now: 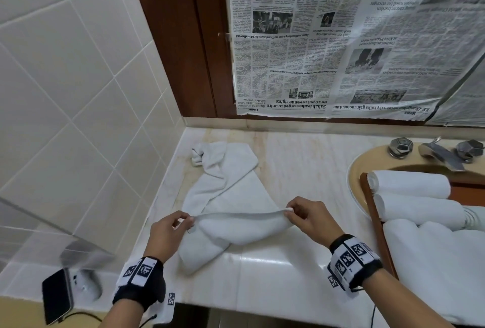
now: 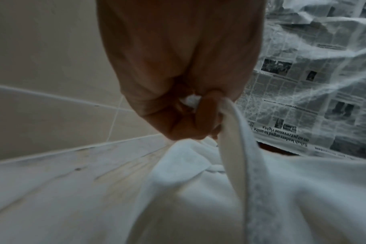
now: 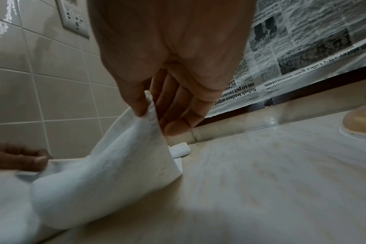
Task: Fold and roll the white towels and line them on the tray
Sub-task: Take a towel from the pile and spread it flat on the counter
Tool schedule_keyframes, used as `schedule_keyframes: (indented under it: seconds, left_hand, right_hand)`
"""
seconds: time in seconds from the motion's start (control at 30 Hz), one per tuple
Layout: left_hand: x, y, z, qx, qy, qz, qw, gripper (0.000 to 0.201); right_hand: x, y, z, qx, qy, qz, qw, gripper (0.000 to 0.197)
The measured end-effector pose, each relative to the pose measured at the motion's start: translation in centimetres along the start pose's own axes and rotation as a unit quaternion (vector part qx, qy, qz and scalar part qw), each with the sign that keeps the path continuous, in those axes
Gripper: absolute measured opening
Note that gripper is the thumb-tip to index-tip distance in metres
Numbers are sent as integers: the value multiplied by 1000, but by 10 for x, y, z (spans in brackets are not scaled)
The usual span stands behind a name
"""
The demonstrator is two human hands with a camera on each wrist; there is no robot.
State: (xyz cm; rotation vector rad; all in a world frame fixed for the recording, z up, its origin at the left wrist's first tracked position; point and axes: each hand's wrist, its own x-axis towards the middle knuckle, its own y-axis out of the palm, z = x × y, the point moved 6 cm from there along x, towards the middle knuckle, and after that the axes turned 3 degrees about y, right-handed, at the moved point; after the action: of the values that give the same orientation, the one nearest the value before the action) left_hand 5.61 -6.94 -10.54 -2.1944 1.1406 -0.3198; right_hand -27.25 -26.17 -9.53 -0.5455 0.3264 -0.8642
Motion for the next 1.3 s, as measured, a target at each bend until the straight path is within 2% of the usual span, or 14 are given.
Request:
schedule_keyframes:
  seconds: [0.1, 0.23, 0.37, 0.47, 0.57, 0.67, 0.77, 0.93, 1.03, 1.07, 1.17, 1.23, 1.3]
  left_hand:
    - [13, 4, -10, -40, -5, 30, 999, 4]
    - [41, 16, -25, 33, 55, 49, 997, 19]
    - [72, 30, -21, 69, 6, 31, 997, 40]
    - [91, 39, -4, 114, -42, 68, 990, 57]
    - [93, 51, 14, 148, -69, 107, 981, 57]
    - [77, 63, 16, 149, -62, 131, 978, 53]
    - [50, 80, 5, 155, -15, 197, 968, 50]
    - [-9, 109, -21, 147, 66, 289, 944, 37]
    - [-39, 125, -28, 151, 97, 347, 920, 38]
    - [-48, 128, -29, 143, 103, 358, 917, 36]
    - [-70, 125, -25, 125, 101, 367, 916, 31]
    - [-83, 117, -19, 104, 101, 355, 923, 26]
    - [-97, 107, -12, 91, 106, 336, 931, 30]
  right_hand:
    - [11, 1, 3, -22, 6, -3, 1000, 4]
    - [48, 24, 16, -85, -14, -8, 996, 12]
    - [81, 67, 30, -84, -21, 23, 996, 12]
    - [93, 87, 28, -116, -8, 61, 991, 15]
    - [86, 92, 13, -145, -4, 110, 983, 15]
    - [64, 86, -7, -154, 3, 154, 976, 11]
    - [34, 71, -11, -121, 10, 192, 974, 9]
    - [12, 45, -3, -67, -24, 90, 993, 13]
    - [3, 55, 1, -60, -27, 111, 992, 29]
    - [-1, 62, -1, -73, -18, 127, 989, 29]
    - [-28, 76, -10, -119, 24, 130, 984, 14]
    - [-54, 80, -14, -113, 53, 103, 987, 17]
    - [-82, 84, -15, -92, 68, 75, 991, 17]
